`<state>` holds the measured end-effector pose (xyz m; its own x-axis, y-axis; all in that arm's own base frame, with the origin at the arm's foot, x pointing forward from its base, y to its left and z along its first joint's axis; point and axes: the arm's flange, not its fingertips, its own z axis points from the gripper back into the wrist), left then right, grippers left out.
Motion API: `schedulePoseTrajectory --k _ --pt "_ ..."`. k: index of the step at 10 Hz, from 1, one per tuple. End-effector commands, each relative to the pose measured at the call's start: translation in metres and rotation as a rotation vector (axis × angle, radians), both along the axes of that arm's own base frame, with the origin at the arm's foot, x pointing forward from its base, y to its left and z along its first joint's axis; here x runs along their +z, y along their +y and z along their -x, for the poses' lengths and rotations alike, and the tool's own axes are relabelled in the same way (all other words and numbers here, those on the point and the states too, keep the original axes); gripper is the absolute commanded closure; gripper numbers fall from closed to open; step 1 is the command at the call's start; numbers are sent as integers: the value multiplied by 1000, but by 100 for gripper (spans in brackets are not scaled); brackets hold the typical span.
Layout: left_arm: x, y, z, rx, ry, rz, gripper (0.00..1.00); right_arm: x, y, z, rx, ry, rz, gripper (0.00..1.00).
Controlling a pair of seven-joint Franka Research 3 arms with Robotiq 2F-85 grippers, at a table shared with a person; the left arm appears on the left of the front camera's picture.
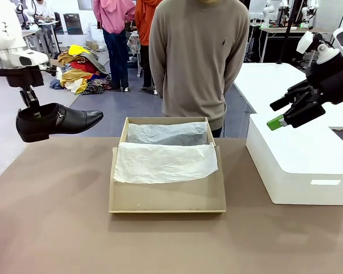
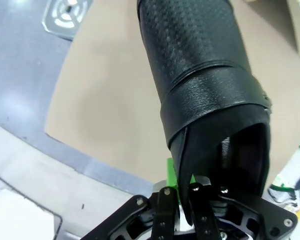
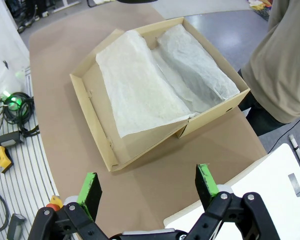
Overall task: Pack the shoes into the box.
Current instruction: Place the other shoe of the Shoes into the Shoes Box.
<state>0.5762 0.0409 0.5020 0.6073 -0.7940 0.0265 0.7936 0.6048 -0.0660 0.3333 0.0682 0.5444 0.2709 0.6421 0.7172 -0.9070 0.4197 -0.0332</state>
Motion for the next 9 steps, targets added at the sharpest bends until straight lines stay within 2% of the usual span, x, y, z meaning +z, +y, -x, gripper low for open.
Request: schedulePoseTrajectory --k 1,6,7,9 --pt "-4 1 -5 -6 5 0 100 0 0 -2 13 -5 -28 0" --pt "-11 -1 -3 -3 17 1 100 0 0 -2 13 -5 -28 0" --pt "-3 -10 4 114 -20 27 100 0 0 -2 13 -5 -28 0" --pt "18 -27 14 386 -64 -21 100 0 0 -2 13 -5 -28 0"
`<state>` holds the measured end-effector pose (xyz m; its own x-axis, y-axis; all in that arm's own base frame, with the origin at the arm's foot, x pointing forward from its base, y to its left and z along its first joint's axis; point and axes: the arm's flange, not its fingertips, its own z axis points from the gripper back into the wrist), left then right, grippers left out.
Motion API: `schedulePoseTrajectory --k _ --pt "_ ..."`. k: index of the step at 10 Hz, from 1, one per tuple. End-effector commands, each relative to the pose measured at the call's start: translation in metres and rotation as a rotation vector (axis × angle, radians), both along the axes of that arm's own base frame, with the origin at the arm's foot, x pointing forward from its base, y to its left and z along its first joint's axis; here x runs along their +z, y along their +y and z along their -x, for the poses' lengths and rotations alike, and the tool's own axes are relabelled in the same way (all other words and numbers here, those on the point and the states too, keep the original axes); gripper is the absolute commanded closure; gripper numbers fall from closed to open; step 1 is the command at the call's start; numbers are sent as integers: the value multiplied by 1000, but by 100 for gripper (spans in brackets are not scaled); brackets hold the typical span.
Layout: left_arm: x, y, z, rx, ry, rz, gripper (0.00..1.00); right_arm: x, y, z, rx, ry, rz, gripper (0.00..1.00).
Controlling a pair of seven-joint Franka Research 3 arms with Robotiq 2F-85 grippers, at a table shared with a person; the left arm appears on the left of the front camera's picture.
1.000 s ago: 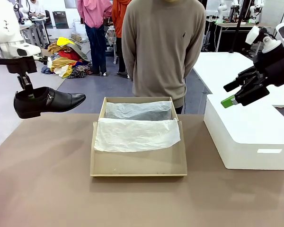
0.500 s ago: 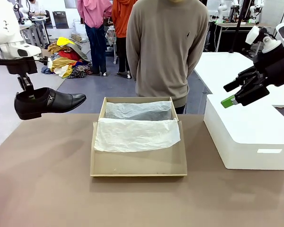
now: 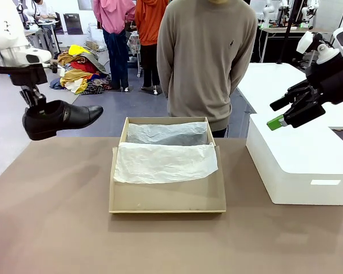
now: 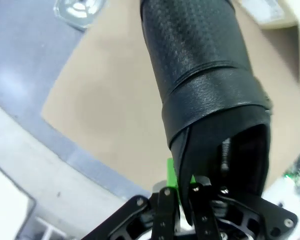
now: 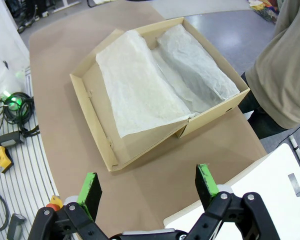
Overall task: Pack the shoes into the box.
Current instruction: Place the other shoe of the Shoes into the Shoes Box.
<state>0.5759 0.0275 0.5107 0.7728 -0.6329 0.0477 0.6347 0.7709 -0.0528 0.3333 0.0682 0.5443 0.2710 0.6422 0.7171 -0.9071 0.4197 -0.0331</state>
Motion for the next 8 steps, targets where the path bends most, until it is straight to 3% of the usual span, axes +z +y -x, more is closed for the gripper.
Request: schedulePoseTrajectory --k 1,5,8 --pt "17 -25 18 271 -52 -34 100 0 0 -2 13 -5 -28 0" --pt "35 -76 26 640 -54 -6 100 0 0 -2 13 -5 -28 0" --pt "31 -103 30 727 -18 15 100 0 0 -2 13 -5 -28 0"
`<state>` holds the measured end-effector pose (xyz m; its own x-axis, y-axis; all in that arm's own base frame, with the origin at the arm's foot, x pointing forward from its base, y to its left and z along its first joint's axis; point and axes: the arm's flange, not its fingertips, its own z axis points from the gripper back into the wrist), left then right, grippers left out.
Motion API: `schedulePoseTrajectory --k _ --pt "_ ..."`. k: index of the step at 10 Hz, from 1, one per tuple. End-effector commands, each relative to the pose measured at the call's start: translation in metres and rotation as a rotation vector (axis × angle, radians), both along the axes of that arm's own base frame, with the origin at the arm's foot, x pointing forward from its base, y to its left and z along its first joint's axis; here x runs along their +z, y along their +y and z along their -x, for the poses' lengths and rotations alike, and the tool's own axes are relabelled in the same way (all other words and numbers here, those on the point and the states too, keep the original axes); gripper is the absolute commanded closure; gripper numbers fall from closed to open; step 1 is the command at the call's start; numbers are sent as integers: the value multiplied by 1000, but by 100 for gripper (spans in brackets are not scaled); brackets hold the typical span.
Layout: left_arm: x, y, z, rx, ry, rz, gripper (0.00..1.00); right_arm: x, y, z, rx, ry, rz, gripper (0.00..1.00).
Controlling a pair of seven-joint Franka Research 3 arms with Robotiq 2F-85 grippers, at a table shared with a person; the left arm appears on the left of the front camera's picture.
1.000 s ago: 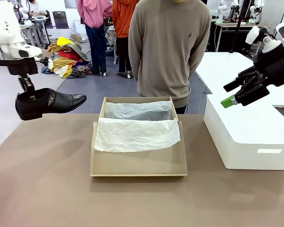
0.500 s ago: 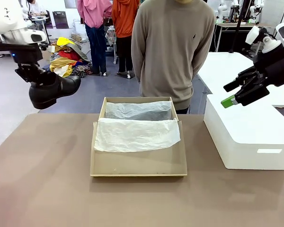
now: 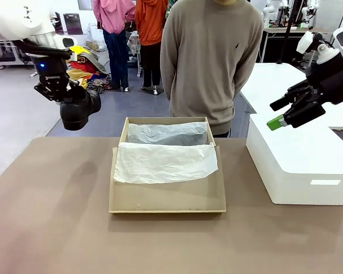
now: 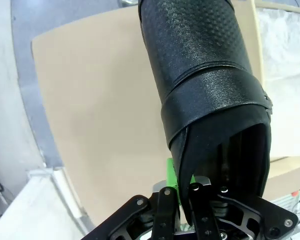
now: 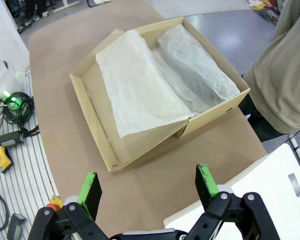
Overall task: Pack the shoes into the box.
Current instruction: Place the other shoe of the Shoes into the Shoes Box.
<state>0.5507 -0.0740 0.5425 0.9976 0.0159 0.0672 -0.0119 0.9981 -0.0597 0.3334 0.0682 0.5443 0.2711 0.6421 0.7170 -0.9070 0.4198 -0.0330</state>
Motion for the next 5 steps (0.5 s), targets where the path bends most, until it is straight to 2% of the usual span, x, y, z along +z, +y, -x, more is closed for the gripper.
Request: schedulePoseTrajectory --k 1,5 --pt "-1 -1 5 0 -3 -27 100 0 0 -2 13 -5 -28 0" --pt "0 0 0 0 0 0 100 0 0 -2 13 -5 -28 0"
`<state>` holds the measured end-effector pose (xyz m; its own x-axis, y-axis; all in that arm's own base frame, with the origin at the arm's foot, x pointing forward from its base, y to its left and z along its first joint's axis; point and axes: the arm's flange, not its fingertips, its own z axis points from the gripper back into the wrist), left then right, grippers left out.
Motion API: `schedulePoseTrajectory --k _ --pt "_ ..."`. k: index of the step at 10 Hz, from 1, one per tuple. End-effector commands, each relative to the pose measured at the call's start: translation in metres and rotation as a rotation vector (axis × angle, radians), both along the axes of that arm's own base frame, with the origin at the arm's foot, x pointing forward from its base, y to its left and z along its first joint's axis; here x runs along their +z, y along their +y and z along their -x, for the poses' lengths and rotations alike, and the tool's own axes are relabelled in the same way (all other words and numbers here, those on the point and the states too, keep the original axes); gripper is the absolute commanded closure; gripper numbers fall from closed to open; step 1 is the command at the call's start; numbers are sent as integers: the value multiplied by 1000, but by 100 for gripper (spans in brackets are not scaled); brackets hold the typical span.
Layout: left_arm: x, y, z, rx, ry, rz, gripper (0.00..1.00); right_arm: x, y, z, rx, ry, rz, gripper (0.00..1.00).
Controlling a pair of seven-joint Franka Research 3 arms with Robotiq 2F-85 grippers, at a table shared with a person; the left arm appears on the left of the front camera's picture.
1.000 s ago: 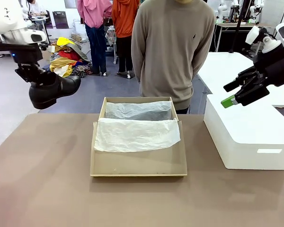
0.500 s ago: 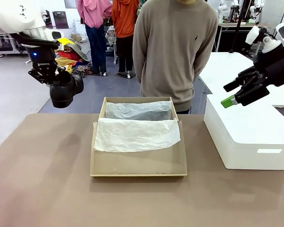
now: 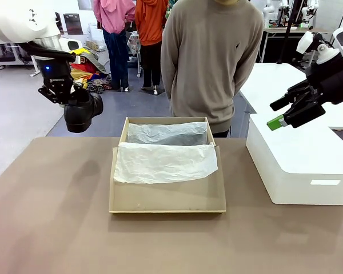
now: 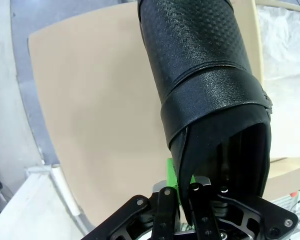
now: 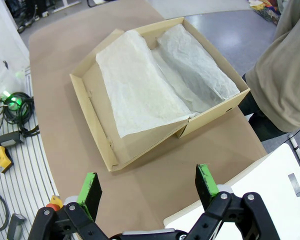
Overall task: Pack the shoes into the box.
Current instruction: Place the other shoe of the Shoes into the Shoes Box.
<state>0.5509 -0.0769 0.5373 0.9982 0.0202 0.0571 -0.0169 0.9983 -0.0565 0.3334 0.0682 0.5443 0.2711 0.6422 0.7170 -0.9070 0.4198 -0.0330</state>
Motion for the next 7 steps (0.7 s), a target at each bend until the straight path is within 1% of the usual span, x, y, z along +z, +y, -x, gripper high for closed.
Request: schedulePoseTrajectory --k 1,3,4,5,7 --pt "5 3 0 -4 -10 3 100 0 0 -2 13 -5 -28 0" --pt "0 0 0 0 0 0 100 0 0 -2 13 -5 -28 0" --pt "0 -5 -2 87 -4 -10 100 0 0 -2 13 -5 -28 0" --pt "7 -13 0 200 -23 -7 100 0 0 -2 13 -5 -28 0" --pt "21 -36 4 336 -65 -6 100 0 0 -2 13 -5 -28 0"
